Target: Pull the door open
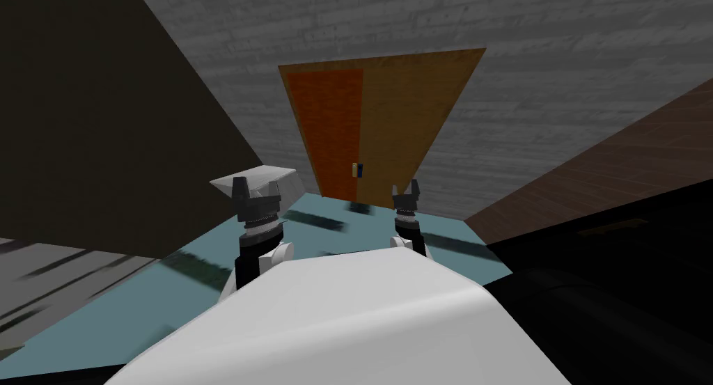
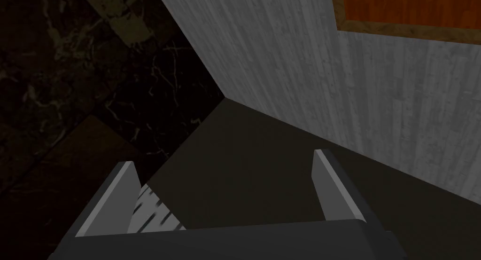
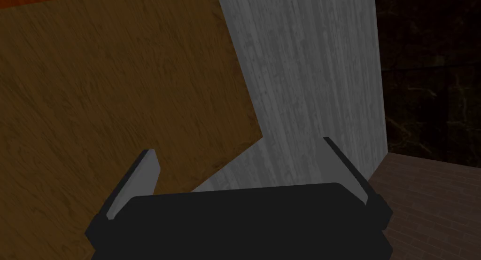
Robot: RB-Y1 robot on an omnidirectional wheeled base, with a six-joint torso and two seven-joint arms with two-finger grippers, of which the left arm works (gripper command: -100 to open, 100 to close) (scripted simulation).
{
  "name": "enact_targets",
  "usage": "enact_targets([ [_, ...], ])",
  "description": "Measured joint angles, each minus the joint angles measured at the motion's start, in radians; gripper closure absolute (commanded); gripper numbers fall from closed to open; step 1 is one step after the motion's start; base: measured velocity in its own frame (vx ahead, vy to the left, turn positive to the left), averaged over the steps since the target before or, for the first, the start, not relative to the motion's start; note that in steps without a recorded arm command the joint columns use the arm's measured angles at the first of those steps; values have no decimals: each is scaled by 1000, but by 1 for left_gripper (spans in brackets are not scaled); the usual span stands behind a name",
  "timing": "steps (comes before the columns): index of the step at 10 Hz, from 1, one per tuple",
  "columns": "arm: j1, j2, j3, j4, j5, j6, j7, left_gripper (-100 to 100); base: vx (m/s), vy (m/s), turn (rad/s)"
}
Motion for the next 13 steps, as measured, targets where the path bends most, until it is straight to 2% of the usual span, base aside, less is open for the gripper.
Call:
enact_targets([
  [3, -21, 16, -5, 46, -1, 19, 3, -100, 120, -3, -60],
  [5, -35, 26, -7, 86, 0, 21, 5, -100, 149, -13, -63],
  [9, -74, 45, -14, 170, -1, 47, 10, -100, 127, -27, -59],
  [10, -85, 50, -13, 189, 0, 57, 12, -100, 116, -21, -41],
  [12, -127, 61, -10, 256, 2, 69, 15, -100, 148, -24, -101],
  [13, -136, 65, -15, 285, 1, 80, 16, -100, 185, -13, -62],
])
